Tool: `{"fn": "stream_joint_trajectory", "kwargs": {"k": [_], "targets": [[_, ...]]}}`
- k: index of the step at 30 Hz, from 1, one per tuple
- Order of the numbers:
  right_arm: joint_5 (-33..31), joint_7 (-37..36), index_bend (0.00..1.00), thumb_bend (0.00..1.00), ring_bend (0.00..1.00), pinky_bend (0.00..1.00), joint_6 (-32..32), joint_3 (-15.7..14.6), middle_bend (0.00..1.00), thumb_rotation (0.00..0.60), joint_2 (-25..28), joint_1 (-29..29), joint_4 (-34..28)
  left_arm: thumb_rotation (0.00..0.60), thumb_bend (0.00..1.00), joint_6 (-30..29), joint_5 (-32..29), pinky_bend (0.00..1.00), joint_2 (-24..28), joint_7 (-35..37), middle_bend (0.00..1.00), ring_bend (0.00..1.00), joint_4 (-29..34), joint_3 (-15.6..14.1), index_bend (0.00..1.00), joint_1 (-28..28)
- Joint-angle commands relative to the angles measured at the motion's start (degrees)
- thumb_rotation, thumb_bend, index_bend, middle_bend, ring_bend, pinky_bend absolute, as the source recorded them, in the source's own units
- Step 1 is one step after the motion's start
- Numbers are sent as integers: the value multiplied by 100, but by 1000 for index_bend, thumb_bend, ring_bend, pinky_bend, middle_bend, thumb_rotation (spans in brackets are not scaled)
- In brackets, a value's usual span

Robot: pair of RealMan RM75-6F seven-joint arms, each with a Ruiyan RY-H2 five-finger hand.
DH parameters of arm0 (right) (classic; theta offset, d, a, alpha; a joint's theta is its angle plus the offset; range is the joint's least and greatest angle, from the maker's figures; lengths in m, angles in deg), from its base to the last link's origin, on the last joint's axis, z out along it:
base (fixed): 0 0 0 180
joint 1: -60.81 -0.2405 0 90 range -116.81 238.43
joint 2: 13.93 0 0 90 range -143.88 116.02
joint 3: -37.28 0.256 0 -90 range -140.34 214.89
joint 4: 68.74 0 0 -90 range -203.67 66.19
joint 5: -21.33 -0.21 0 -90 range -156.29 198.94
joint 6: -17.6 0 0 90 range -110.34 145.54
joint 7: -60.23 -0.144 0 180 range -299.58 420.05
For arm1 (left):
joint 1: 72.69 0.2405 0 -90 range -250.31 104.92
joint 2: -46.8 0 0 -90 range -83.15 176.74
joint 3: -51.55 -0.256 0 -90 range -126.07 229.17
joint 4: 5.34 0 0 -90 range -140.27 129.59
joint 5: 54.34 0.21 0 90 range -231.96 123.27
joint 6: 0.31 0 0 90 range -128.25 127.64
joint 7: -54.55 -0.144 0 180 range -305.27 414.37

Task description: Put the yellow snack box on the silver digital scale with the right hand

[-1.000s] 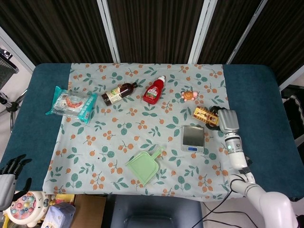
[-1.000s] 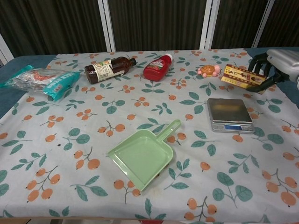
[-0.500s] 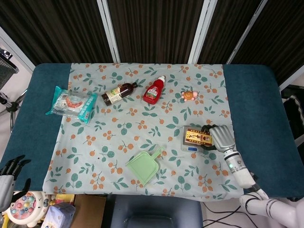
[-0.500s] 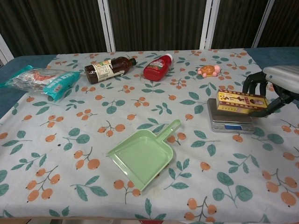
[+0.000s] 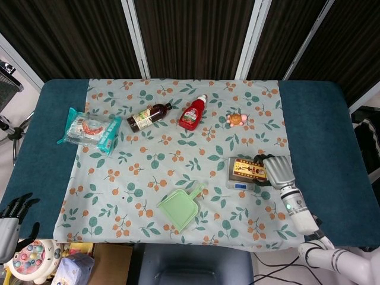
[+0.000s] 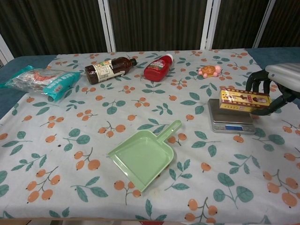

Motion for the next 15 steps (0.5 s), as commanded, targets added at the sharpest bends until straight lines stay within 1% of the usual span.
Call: {"fn": "stream_joint_trajectory", "kwargs": {"k": [1, 2, 4, 6, 9, 12, 15], "targets": [[5, -113, 727, 375, 652, 813, 87, 37, 701, 600, -105, -72, 143, 600, 436, 1, -9, 352, 0, 6, 132, 141, -1, 3, 240, 1], [15, -154, 701, 375, 631, 800, 115, 34, 696, 600, -115, -85, 161, 600, 435, -6, -5, 352, 0, 6, 132, 142, -1, -3, 240, 9], [50, -249, 647, 375, 583, 771, 173, 8, 652, 600, -106, -100, 167, 600, 435, -1, -3, 352, 2, 11, 131, 142, -2, -1, 240, 4], [70, -280, 539, 375, 505, 709, 206, -16, 554, 600, -76, -100, 147, 600, 435, -3, -3, 352, 3, 12, 131, 141, -3, 0, 240, 5], [132, -235, 374, 375, 395, 628, 67, -35, 451, 600, -63, -50, 127, 600, 436, -2, -8, 352, 6, 16, 131, 142, 1, 6, 240, 2], [160, -83, 286, 375, 287, 619, -129, -38, 385, 600, -32, 33, 36, 600, 437, 13, -15, 352, 3, 4, 132, 142, 3, 8, 240, -6], [180, 11, 233, 374, 236, 619, -273, -39, 343, 600, 13, 101, -69, 600, 437, 42, -34, 351, 5, -5, 131, 142, 10, 22, 240, -26]]}}
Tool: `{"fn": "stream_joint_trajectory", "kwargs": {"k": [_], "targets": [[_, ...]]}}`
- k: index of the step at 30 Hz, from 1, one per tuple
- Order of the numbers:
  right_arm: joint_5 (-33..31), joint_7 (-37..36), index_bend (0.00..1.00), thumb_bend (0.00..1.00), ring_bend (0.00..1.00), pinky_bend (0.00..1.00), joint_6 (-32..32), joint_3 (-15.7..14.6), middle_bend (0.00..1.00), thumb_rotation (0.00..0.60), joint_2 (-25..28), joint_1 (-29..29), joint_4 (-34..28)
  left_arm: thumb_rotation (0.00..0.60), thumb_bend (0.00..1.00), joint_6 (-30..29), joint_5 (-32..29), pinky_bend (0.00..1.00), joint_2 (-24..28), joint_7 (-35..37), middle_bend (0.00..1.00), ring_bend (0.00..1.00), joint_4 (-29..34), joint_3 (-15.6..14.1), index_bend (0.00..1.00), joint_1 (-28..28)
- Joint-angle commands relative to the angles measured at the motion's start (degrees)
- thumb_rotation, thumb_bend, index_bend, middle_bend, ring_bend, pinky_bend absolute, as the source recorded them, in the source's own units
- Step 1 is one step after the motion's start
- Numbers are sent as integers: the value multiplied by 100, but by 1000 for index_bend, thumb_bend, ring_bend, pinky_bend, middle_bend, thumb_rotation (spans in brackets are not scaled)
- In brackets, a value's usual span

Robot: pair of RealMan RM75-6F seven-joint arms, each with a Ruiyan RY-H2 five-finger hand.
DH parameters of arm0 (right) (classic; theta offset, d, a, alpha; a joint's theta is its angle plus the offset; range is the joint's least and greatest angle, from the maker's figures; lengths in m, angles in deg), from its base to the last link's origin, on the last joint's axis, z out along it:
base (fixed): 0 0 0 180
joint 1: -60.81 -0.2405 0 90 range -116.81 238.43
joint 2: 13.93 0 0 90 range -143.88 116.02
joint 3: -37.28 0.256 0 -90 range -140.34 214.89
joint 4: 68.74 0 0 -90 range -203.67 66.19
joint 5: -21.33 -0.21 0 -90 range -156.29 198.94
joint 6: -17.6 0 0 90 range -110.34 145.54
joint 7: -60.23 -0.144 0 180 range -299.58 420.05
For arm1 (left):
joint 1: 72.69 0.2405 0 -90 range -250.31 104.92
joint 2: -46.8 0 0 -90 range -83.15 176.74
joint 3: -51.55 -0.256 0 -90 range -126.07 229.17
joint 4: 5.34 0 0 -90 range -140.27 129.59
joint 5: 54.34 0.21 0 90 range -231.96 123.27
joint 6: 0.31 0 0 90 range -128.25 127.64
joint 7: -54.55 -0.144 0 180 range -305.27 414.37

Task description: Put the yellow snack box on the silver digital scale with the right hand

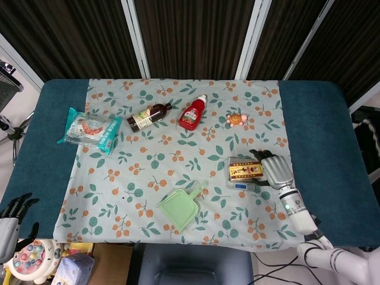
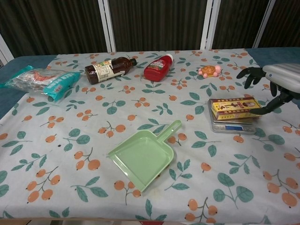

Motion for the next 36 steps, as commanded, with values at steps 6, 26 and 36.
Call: {"fn": "stream_joint_trajectory", "kwargs": {"k": [6, 26, 36], "targets": [[63, 90, 114, 375, 113, 558, -96, -84, 215, 600, 340, 158, -487, 600, 437, 27, -12, 352, 0, -36, 131, 142, 18, -7, 240, -7], [708, 177, 79, 303, 0, 110, -3203, -818, 114, 600, 2030, 2453, -2374, 600, 438, -481, 106, 352, -80, -99, 132, 142, -25, 60, 240, 200], [709, 197, 83, 303, 0, 112, -2731, -795, 114, 600, 2148, 2444, -2398, 600, 437, -342, -39, 352, -128, -359, 132, 142, 19, 125, 240, 142]]}}
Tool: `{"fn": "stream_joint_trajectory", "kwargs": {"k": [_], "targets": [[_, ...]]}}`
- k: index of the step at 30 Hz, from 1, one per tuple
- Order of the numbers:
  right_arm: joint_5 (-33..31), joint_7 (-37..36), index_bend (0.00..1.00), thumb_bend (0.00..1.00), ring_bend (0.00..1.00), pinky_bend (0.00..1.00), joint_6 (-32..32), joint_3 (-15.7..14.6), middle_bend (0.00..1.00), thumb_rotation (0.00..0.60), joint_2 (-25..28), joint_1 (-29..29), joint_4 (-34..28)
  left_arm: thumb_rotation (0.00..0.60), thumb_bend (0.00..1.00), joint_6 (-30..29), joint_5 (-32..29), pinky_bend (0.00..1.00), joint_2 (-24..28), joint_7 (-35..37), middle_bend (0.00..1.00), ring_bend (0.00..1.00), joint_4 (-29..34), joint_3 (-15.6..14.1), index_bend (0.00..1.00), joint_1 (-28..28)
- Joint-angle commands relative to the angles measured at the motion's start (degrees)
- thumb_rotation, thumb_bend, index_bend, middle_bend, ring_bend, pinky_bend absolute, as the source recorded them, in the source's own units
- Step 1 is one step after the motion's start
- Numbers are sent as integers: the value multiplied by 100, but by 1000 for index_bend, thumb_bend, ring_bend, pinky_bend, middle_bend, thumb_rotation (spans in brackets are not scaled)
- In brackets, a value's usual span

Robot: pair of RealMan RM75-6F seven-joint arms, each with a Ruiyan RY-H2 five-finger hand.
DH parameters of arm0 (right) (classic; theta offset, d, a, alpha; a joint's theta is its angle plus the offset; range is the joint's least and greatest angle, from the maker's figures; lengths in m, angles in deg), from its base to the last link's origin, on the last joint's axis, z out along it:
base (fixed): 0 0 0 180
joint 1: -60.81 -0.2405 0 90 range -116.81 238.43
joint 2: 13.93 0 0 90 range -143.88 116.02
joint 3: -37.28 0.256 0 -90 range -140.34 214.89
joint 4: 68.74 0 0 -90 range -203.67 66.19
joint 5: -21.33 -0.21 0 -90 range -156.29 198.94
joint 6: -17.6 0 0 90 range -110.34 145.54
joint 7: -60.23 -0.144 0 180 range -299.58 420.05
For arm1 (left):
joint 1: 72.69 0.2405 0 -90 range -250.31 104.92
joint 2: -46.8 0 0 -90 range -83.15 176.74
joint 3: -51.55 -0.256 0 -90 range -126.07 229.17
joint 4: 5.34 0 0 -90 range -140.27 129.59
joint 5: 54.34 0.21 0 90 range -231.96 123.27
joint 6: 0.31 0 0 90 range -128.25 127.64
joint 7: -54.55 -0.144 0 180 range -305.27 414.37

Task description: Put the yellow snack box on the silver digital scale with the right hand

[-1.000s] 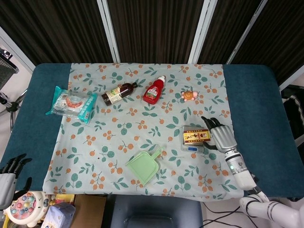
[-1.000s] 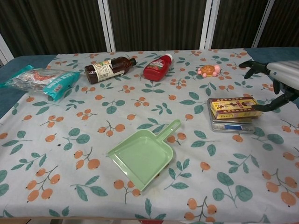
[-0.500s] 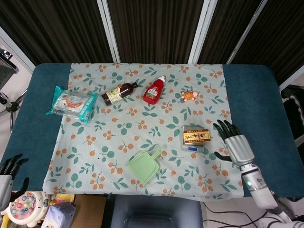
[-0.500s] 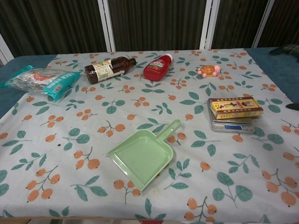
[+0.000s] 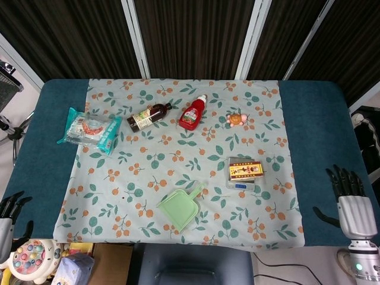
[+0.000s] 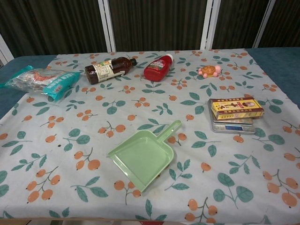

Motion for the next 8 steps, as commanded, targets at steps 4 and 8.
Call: {"fn": "stream_joint_trajectory", "kwargs": {"k": [4, 8], "targets": [[89, 165, 83, 303, 0, 113, 251, -20, 114, 600, 18, -34, -29, 600, 436, 21, -11, 352, 5, 4, 132, 142, 8, 2, 240, -5], [94, 228, 83, 303, 0, 113, 303, 18, 114, 600, -15, -22, -22, 600, 435, 28, -15, 352, 4, 2, 132, 142, 2, 7, 240, -8]]}}
